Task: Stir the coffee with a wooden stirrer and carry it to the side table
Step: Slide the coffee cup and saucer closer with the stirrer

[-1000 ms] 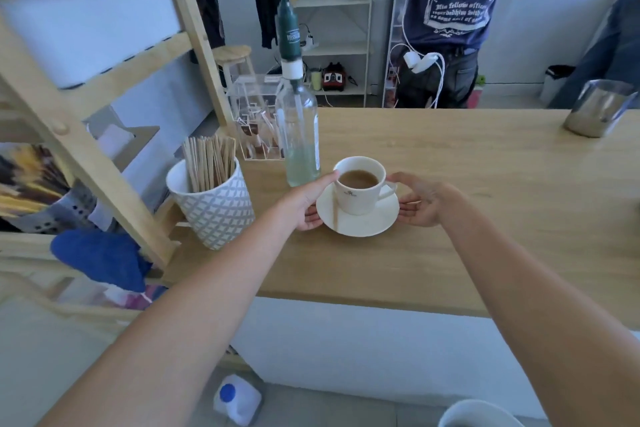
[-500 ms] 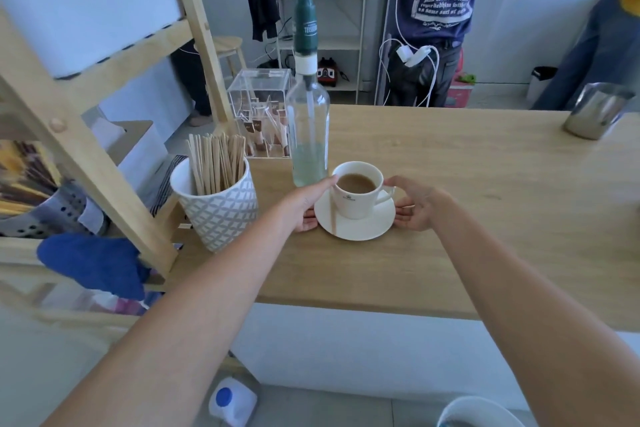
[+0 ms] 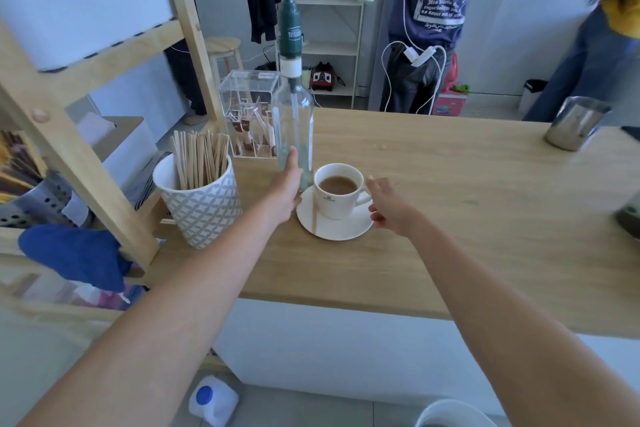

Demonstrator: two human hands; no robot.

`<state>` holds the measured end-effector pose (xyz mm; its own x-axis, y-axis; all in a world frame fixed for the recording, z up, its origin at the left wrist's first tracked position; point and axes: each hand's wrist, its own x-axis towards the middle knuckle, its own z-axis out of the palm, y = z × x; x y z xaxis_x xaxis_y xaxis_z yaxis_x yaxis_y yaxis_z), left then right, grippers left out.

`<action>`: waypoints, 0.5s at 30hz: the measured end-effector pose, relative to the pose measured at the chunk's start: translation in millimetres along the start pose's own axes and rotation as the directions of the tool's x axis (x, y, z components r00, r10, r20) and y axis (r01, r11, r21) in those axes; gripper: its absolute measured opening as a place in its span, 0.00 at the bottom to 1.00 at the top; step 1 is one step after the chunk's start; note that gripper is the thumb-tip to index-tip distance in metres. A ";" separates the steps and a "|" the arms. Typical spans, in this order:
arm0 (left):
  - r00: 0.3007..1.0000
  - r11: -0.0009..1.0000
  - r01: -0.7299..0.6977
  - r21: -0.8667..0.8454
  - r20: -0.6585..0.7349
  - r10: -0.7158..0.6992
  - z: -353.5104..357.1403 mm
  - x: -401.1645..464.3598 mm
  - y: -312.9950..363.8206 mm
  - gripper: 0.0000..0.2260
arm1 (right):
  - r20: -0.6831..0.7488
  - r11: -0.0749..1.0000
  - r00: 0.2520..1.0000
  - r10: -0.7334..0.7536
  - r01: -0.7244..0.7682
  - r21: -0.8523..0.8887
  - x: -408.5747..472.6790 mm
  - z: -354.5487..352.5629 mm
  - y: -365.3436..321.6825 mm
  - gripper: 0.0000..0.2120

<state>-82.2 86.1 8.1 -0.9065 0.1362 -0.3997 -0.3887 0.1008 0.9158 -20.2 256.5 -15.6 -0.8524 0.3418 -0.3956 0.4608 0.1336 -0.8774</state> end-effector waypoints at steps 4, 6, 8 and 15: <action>0.992 0.991 0.069 -0.118 0.115 -0.055 13.2 -4.6 -6.3 0.40 | 0.046 0.999 0.999 -0.022 0.019 0.051 -4.2 5.3 7.7 0.15; 0.990 0.979 0.083 -0.189 0.126 -0.060 18.8 -5.1 -9.6 0.38 | 0.046 0.997 0.998 -0.039 0.036 0.071 -4.0 7.4 6.7 0.15; 0.992 0.964 0.089 -0.250 0.111 -0.063 24.0 -7.1 -11.6 0.33 | 0.040 0.996 0.998 -0.052 0.048 0.079 -4.6 9.1 5.2 0.14; 0.995 0.972 0.056 -0.228 0.095 -0.036 23.0 -11.7 -3.5 0.31 | 0.066 0.989 0.990 -0.127 0.122 0.084 -9.7 8.4 -1.4 0.13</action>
<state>-66.4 106.8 8.8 -0.8724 0.2251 -0.4339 -0.4667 -0.1193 0.8764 -14.7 245.2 -12.9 -0.9187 0.2596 -0.2977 0.3313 0.0960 -0.9386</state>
